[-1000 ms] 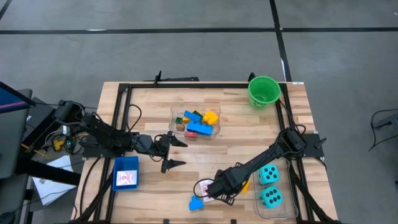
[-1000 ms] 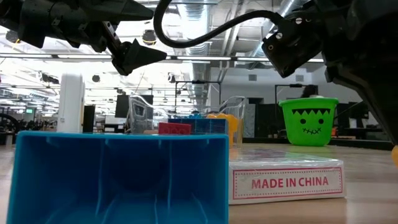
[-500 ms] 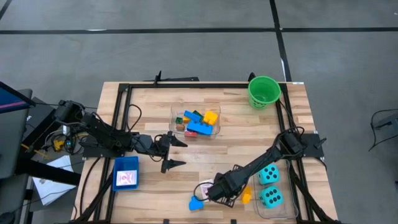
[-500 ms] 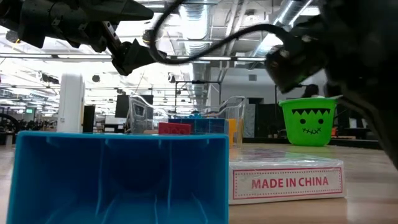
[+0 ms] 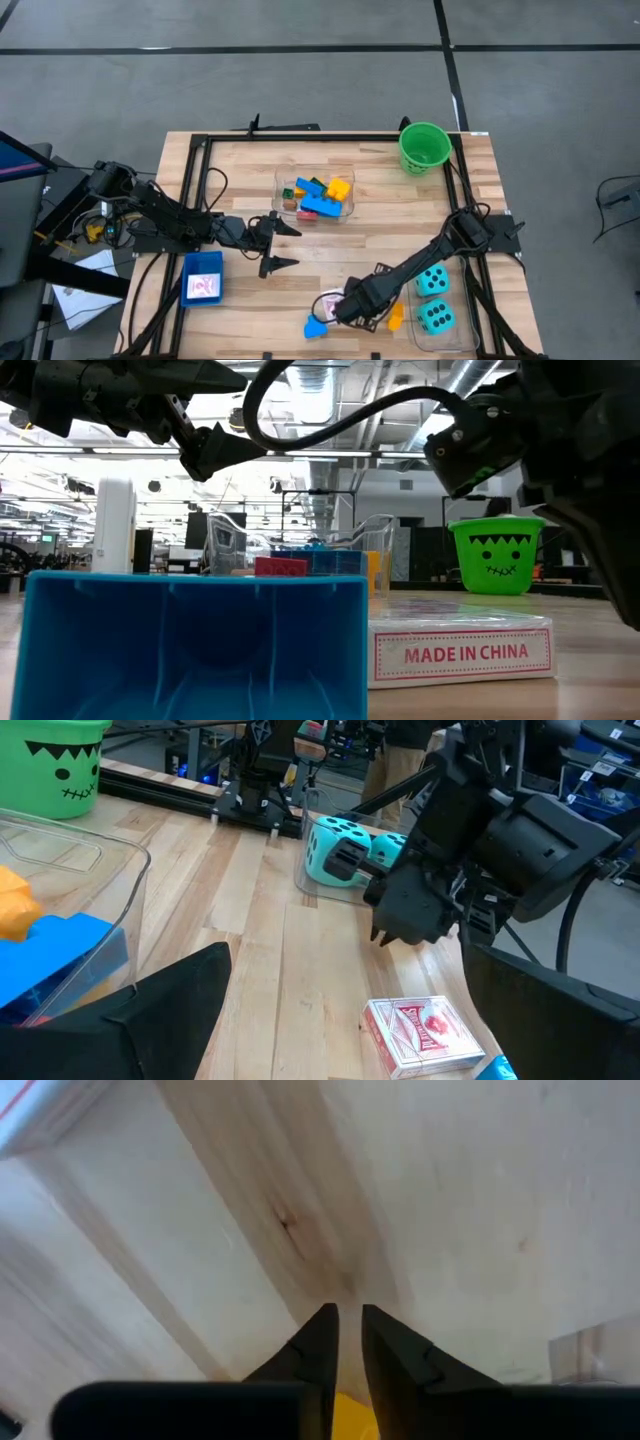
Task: Pick & Place Toys
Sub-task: Put the yellow game piece into the top transparent bin
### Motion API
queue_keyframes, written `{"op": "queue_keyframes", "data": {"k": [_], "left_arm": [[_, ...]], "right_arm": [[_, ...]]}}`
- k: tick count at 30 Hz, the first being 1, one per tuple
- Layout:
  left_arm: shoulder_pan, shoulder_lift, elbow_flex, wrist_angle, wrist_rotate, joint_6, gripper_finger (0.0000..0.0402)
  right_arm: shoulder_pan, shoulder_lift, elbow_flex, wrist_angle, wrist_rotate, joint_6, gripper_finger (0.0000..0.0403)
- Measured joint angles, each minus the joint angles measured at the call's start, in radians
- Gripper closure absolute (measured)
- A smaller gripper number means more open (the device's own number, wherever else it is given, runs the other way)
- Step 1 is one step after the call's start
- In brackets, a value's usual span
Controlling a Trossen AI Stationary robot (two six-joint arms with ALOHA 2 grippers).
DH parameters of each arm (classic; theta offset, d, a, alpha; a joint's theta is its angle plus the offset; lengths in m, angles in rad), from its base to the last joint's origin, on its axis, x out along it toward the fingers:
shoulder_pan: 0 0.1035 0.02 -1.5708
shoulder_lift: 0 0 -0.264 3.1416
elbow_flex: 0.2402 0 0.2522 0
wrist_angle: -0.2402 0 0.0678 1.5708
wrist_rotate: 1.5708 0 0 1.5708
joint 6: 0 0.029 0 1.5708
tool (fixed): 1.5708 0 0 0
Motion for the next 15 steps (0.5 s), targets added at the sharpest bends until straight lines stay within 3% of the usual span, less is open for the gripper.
{"op": "queue_keyframes", "data": {"k": [6, 15], "left_arm": [[0.0, 0.0, 0.0, 0.0, 0.0, 0.0, 0.0004], [0.0, 0.0, 0.0, 0.0, 0.0, 0.0, 0.0004]], "right_arm": [[-0.001, -0.005, 0.028, -0.048, -0.003, 0.044, 0.0319], [0.011, -0.01, 0.247, -0.264, -0.025, 0.251, 0.0235]]}}
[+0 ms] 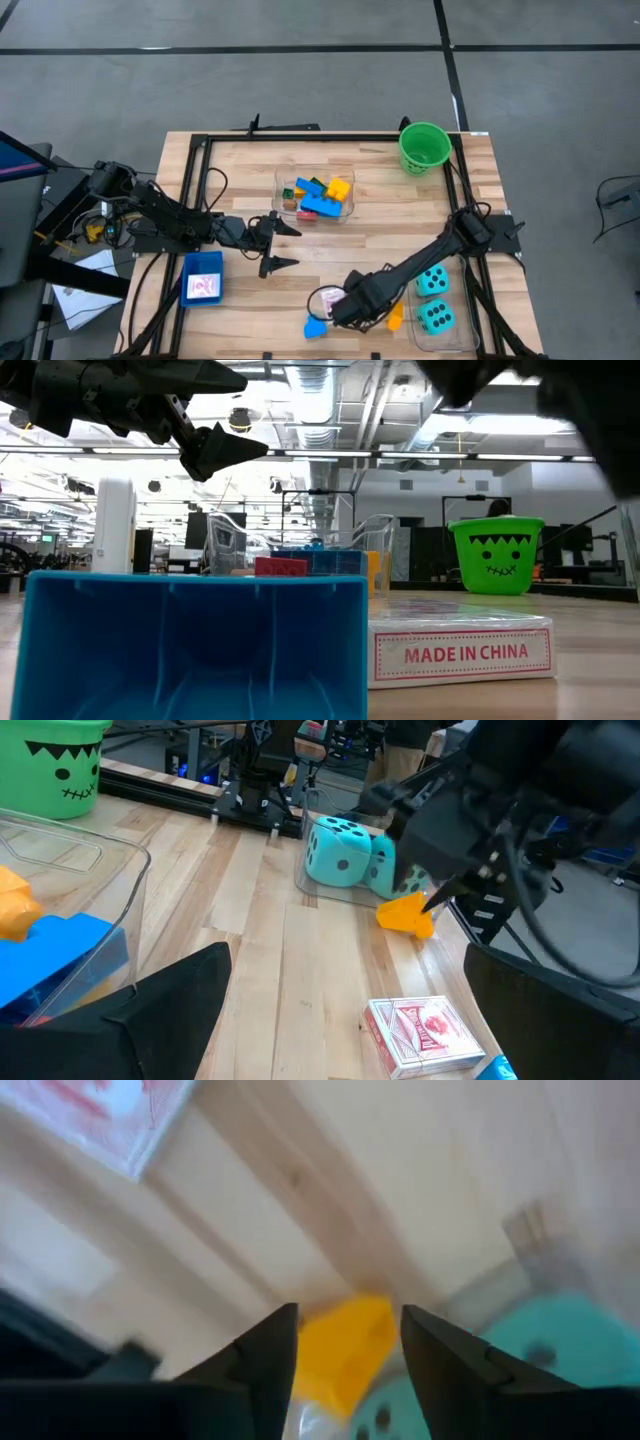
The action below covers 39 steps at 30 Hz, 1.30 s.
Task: Pick & Place Toys
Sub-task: Put the yellow game piece into the top transparent bin
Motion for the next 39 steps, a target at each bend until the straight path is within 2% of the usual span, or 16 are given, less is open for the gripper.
{"op": "queue_keyframes", "data": {"k": [4, 9, 18, 24, 39], "left_arm": [[0.0, 0.0, 0.0, 0.0, 0.0, -0.001, 0.0004], [0.0, 0.0, 0.0, 0.0, 0.0, -0.015, 0.0004], [0.0, 0.0, 0.0, 0.001, 0.0, -0.018, 0.0004], [0.0, 0.0, 0.0, 0.009, 0.0, -0.019, 0.0004], [0.0, 0.0, 0.0, 0.012, 0.0, -0.019, 0.0004]], "right_arm": [[0.013, -0.001, 0.045, -0.072, -0.082, 0.041, 0.0221], [0.039, 0.006, 0.044, -0.087, -0.175, 0.04, 0.0226], [0.062, 0.006, 0.023, -0.039, -0.169, 0.087, 0.024], [0.074, 0.007, -0.019, -0.021, -0.169, 0.113, 0.0241], [0.086, 0.023, -0.02, 0.01, -0.168, 0.116, 0.0241]]}}
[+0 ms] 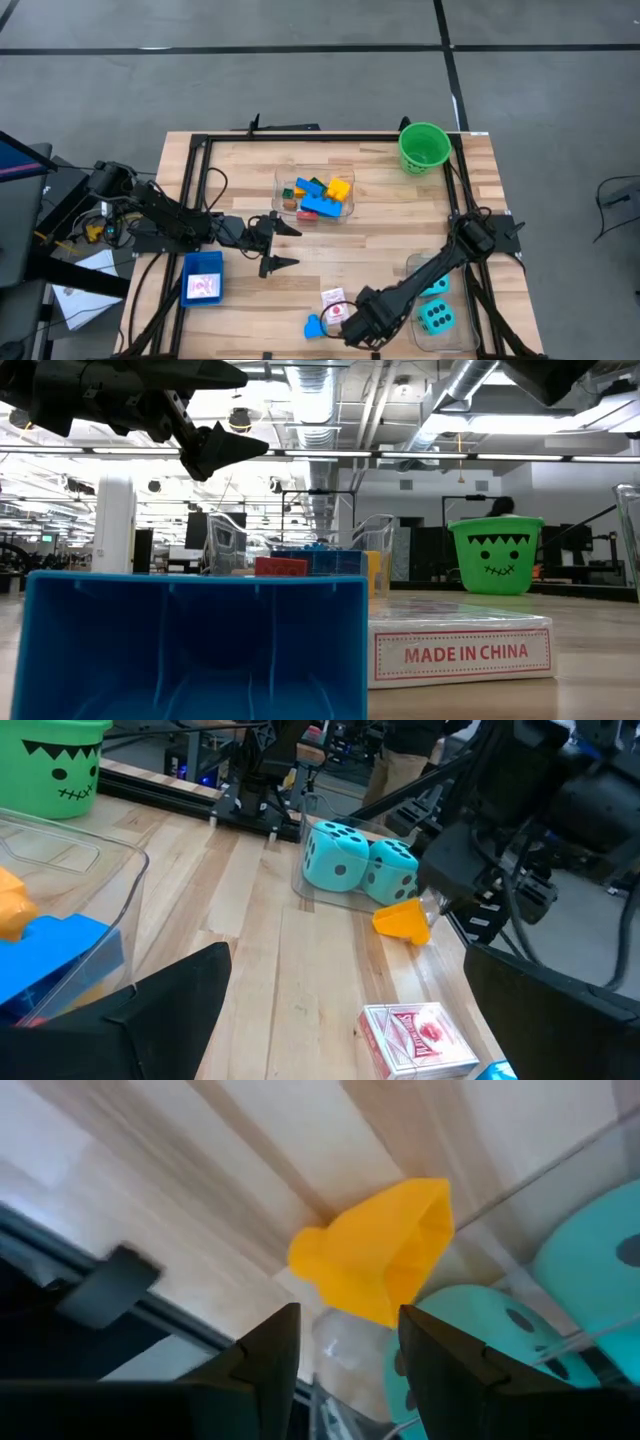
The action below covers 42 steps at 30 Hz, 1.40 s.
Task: Pick & Place Toys
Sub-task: Put the yellow game piece into the top transparent bin
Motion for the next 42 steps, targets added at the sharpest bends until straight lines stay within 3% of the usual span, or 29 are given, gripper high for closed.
{"op": "queue_keyframes", "data": {"k": [26, 42], "left_arm": [[0.0, 0.0, 0.001, 0.012, 0.0, -0.007, 0.0004], [0.0, 0.0, 0.001, 0.011, 0.0, -0.007, 0.0004]], "right_arm": [[0.018, 0.045, 0.0, 0.02, -0.023, -0.019, 0.0241], [-0.009, 0.04, 0.058, -0.131, 0.085, -0.019, 0.0229]]}}
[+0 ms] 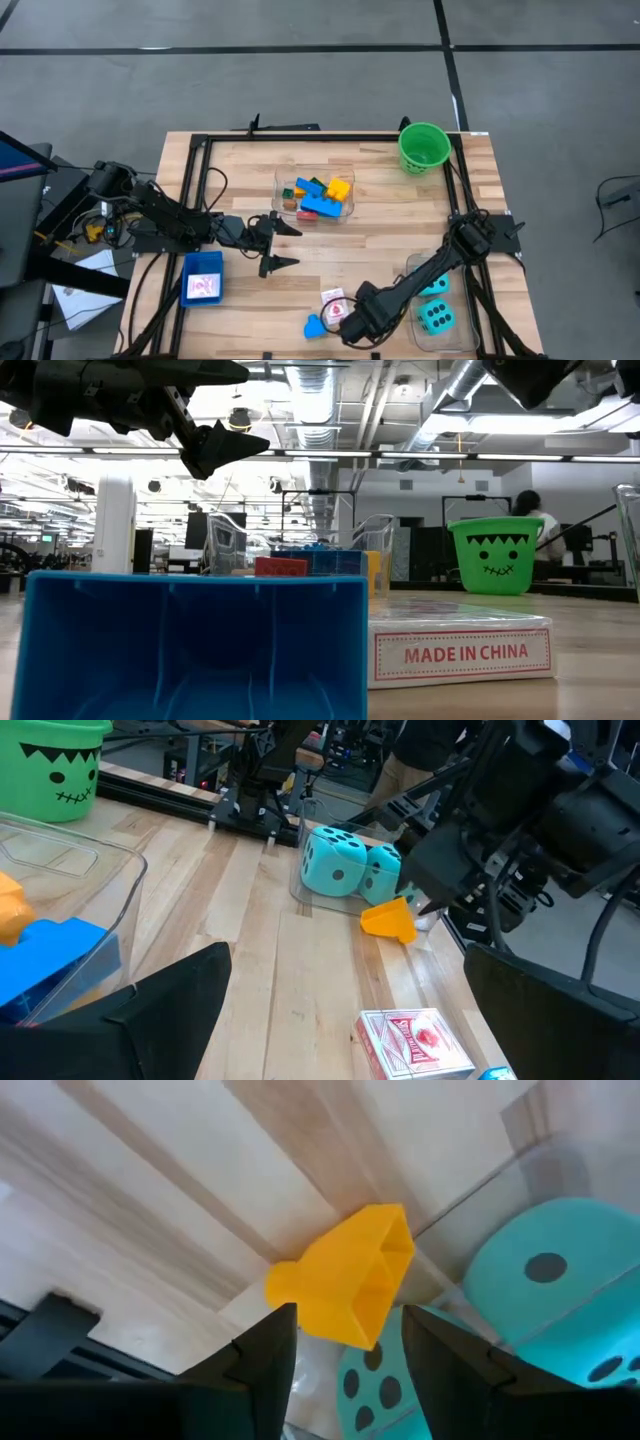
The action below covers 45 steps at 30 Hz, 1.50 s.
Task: Pick & Place Toys
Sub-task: Put the yellow game piece into the top transparent bin
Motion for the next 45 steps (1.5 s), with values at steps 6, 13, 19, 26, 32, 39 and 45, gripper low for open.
{"op": "queue_keyframes", "data": {"k": [6, 13, 19, 26, 32, 39, 45], "left_arm": [[0.0, 0.0, 0.0, 0.0, 0.0, 0.0, 0.0004], [0.0, 0.0, 0.0, 0.0, 0.0, 0.0, 0.0004], [0.0, 0.0, 0.0, 0.0, 0.0, 0.0, 0.0004], [0.0, 0.0, 0.0, 0.0, 0.0, 0.0, 0.0004], [0.0, 0.0, 0.0, 0.0, 0.0, 0.0, 0.0004], [0.0, 0.0, 0.0, 0.0, 0.0, 0.0, 0.0004], [0.0, 0.0, 0.0, 0.0, 0.0, 0.0, 0.0004]], "right_arm": [[0.001, 0.011, -0.008, 0.019, -0.023, -0.007, 0.0229], [0.005, 0.009, -0.011, 0.029, -0.026, 0.014, 0.0229], [0.014, 0.01, -0.059, 0.055, -0.057, 0.022, 0.0229], [0.018, 0.01, -0.062, 0.081, -0.061, 0.025, 0.0229], [0.018, 0.01, -0.062, 0.103, -0.06, 0.025, 0.023], [0.018, 0.01, -0.062, 0.128, -0.06, 0.025, 0.023], [0.024, 0.01, -0.062, 0.131, -0.06, 0.019, 0.0255]]}}
